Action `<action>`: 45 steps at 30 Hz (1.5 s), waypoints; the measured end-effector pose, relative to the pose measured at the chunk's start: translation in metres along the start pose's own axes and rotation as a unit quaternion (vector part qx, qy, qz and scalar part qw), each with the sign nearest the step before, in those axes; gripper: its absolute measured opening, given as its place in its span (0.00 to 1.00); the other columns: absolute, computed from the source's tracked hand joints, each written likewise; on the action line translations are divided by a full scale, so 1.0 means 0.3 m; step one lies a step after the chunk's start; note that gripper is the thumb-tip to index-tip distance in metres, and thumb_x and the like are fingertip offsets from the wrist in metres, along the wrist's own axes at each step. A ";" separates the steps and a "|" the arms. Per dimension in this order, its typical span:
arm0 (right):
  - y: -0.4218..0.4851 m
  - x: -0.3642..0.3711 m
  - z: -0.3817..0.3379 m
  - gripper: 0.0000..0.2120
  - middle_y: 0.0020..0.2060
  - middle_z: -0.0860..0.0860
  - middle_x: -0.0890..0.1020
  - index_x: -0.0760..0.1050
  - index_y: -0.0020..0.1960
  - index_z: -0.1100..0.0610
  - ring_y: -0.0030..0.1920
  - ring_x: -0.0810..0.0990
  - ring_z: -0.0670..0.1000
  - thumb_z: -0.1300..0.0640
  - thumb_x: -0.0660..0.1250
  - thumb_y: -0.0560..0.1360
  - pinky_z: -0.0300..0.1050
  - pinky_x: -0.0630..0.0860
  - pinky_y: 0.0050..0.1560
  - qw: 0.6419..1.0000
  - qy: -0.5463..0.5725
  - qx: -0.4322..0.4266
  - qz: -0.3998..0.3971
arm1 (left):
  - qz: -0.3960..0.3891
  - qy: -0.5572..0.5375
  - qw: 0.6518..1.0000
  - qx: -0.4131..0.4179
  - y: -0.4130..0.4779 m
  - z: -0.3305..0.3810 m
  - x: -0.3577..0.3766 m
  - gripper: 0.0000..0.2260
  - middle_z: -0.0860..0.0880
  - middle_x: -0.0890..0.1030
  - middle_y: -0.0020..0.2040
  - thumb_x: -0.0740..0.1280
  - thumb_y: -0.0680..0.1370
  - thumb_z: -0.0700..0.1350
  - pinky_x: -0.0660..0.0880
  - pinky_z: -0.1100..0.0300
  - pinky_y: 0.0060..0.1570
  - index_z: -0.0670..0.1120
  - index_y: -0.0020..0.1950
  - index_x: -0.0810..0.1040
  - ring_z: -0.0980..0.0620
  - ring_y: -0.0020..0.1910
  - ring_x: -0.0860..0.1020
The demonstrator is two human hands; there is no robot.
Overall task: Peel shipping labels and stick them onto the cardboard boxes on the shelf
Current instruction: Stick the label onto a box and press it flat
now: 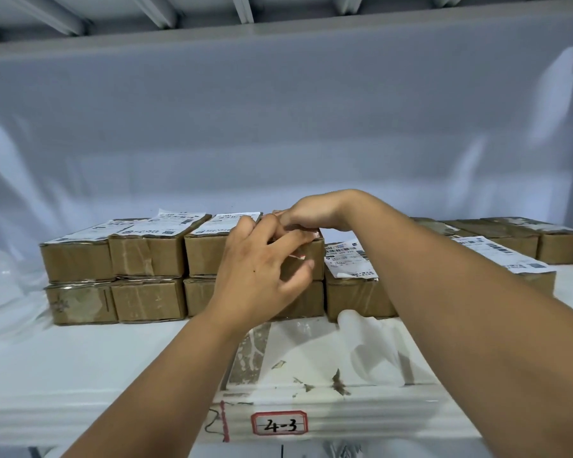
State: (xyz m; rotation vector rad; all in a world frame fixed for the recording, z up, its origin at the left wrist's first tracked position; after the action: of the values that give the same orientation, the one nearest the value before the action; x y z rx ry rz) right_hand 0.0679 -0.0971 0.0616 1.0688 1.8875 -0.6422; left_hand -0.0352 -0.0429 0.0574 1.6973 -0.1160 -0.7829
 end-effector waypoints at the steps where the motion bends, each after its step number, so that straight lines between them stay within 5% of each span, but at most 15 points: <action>1: 0.004 -0.004 0.003 0.12 0.55 0.47 0.78 0.77 0.45 0.52 0.57 0.73 0.48 0.49 0.57 0.79 0.39 0.66 0.54 1.000 -0.001 0.008 0.004 | 0.000 -0.001 1.000 0.000 0.001 -0.001 0.000 0.17 0.50 0.72 0.42 0.61 0.73 0.55 0.65 0.57 0.44 0.53 0.56 0.81 0.53 0.42 0.59; 6: 0.044 0.003 0.002 0.15 0.62 0.50 0.75 0.75 0.58 0.59 0.63 0.71 0.51 0.55 0.52 0.81 0.42 0.67 0.59 0.998 -0.056 0.017 0.039 | -0.021 0.022 0.999 0.018 -0.005 0.005 0.013 0.18 0.50 0.73 0.44 0.59 0.73 0.55 0.67 0.54 0.48 0.58 0.61 0.78 0.52 0.43 0.60; 10: 0.028 0.005 -0.003 0.13 0.43 0.48 0.75 0.72 0.50 0.58 0.43 0.74 0.46 0.56 0.50 0.82 0.37 0.66 0.39 0.997 -0.042 0.031 0.057 | -0.021 0.032 0.999 0.017 0.000 0.012 0.018 0.18 0.49 0.74 0.45 0.59 0.73 0.55 0.69 0.53 0.48 0.59 0.60 0.79 0.52 0.43 0.60; 14: 0.017 0.020 -0.002 0.16 0.64 0.50 0.74 0.74 0.61 0.59 0.62 0.74 0.52 0.55 0.52 0.81 0.39 0.66 0.49 0.998 -0.025 0.047 0.034 | -0.015 0.032 0.999 0.022 -0.001 0.017 0.018 0.17 0.47 0.74 0.44 0.60 0.72 0.54 0.68 0.53 0.47 0.56 0.58 0.80 0.50 0.43 0.62; 18: 0.028 0.036 -0.008 0.14 0.41 0.51 0.78 0.71 0.40 0.51 0.38 0.75 0.48 0.53 0.54 0.81 0.40 0.69 0.38 0.998 -0.023 0.060 0.020 | -0.013 0.032 0.999 0.025 -0.002 0.021 0.013 0.16 0.46 0.75 0.44 0.61 0.72 0.54 0.68 0.52 0.46 0.54 0.56 0.81 0.49 0.43 0.63; 21: 0.039 0.003 0.014 0.19 0.51 0.51 0.77 0.76 0.58 0.58 0.51 0.75 0.53 0.49 0.51 0.83 0.42 0.68 0.50 0.995 -0.011 0.075 0.061 | -0.003 0.032 0.999 0.017 -0.005 0.016 -0.001 0.16 0.48 0.77 0.43 0.61 0.72 0.52 0.66 0.52 0.50 0.52 0.55 0.82 0.49 0.43 0.66; 27: 0.021 -0.053 0.136 0.16 0.65 0.61 0.74 0.71 0.65 0.67 0.65 0.73 0.59 0.64 0.55 0.80 0.47 0.72 0.61 0.967 0.161 0.092 0.174 | 0.025 0.016 0.999 -0.020 0.000 -0.001 -0.032 0.13 0.49 0.81 0.37 0.60 0.72 0.49 0.64 0.58 0.50 0.45 0.44 0.83 0.46 0.38 0.75; 33: -0.014 -0.118 0.168 0.16 0.57 0.57 0.81 0.79 0.58 0.63 0.57 0.79 0.56 0.67 0.57 0.75 0.46 0.76 0.58 0.937 0.110 0.132 0.303 | 0.006 0.027 0.999 -0.042 0.002 -0.012 -0.022 0.13 0.51 0.81 0.37 0.60 0.73 0.50 0.63 0.58 0.48 0.47 0.41 0.82 0.48 0.37 0.75; 39: -0.146 -0.049 0.140 0.17 0.61 0.50 0.78 0.78 0.61 0.57 0.59 0.75 0.50 0.53 0.70 0.74 0.43 0.70 0.55 0.951 0.231 0.047 0.202 | 0.002 0.034 0.998 -0.055 0.004 -0.012 -0.035 0.13 0.52 0.82 0.36 0.60 0.72 0.51 0.65 0.58 0.44 0.47 0.40 0.83 0.48 0.36 0.76; 43: -0.238 -0.007 0.130 0.30 0.65 0.47 0.74 0.68 0.71 0.51 0.60 0.74 0.49 0.46 0.72 0.71 0.42 0.71 0.54 0.974 0.149 0.066 0.154 | -0.057 0.057 0.994 -0.074 0.008 -0.012 -0.019 0.15 0.51 0.81 0.36 0.58 0.72 0.53 0.68 0.56 0.44 0.48 0.40 0.82 0.47 0.36 0.76; 45: -0.263 0.016 0.103 0.30 0.59 0.49 0.76 0.67 0.71 0.50 0.56 0.77 0.51 0.49 0.72 0.71 0.45 0.74 0.57 0.982 0.078 0.047 0.167 | -0.083 0.069 0.991 -0.081 0.012 -0.012 -0.016 0.16 0.51 0.81 0.37 0.56 0.71 0.54 0.68 0.55 0.45 0.48 0.41 0.81 0.46 0.38 0.76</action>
State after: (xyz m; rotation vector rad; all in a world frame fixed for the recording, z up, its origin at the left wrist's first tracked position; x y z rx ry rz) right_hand 0.0114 -0.1580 0.0437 1.4941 1.7628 -0.4682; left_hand -0.0356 -0.0386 0.0628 1.6138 0.1827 -0.7718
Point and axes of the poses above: each hand's wrist, its own y-axis towards the middle knuckle, its own x-axis out of the palm, z = x × y, the point moved 9 cm from there along y, towards the middle knuckle
